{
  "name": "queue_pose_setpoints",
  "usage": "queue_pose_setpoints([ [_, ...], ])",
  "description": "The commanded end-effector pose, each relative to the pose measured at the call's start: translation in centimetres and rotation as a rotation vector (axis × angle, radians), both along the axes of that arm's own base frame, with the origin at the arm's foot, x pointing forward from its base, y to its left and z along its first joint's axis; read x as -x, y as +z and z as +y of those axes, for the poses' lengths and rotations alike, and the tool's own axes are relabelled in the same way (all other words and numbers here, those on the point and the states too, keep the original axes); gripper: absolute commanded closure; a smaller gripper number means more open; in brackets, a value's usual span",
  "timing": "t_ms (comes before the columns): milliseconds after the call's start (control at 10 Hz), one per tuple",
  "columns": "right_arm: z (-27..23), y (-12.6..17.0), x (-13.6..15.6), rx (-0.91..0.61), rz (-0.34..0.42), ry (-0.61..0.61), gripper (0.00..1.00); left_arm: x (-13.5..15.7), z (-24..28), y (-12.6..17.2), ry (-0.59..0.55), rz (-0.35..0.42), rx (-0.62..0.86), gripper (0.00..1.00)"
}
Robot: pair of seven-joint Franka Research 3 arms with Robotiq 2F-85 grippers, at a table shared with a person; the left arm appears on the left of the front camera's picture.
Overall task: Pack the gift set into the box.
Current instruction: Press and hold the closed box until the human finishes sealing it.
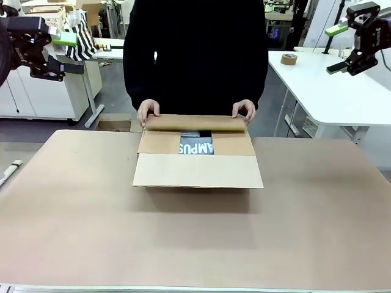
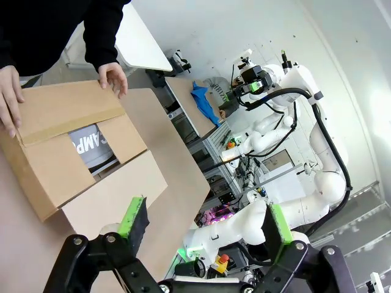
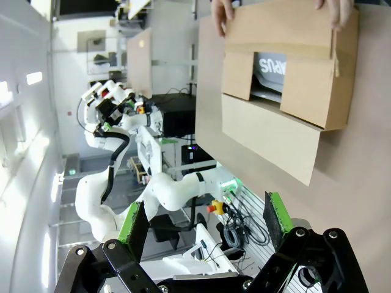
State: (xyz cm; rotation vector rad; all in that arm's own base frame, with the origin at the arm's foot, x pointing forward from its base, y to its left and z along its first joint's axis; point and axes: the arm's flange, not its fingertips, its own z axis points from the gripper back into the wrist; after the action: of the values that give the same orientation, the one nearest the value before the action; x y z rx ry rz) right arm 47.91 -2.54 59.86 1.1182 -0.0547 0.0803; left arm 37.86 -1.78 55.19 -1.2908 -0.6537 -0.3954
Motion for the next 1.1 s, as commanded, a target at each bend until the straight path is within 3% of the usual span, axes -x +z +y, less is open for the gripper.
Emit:
queue_pose_setpoints([
  [0,0.1,0.18,0.11,0.008,0.01,-0.015,0.0,0.12,-0.22,0.06,0.004,-0.011,0.027,0.0],
  [1000,0.1,0.18,0.11,0.008,0.01,-0.015,0.0,0.12,-0.22,0.06,0.004,-0.011,0.027,0.0],
])
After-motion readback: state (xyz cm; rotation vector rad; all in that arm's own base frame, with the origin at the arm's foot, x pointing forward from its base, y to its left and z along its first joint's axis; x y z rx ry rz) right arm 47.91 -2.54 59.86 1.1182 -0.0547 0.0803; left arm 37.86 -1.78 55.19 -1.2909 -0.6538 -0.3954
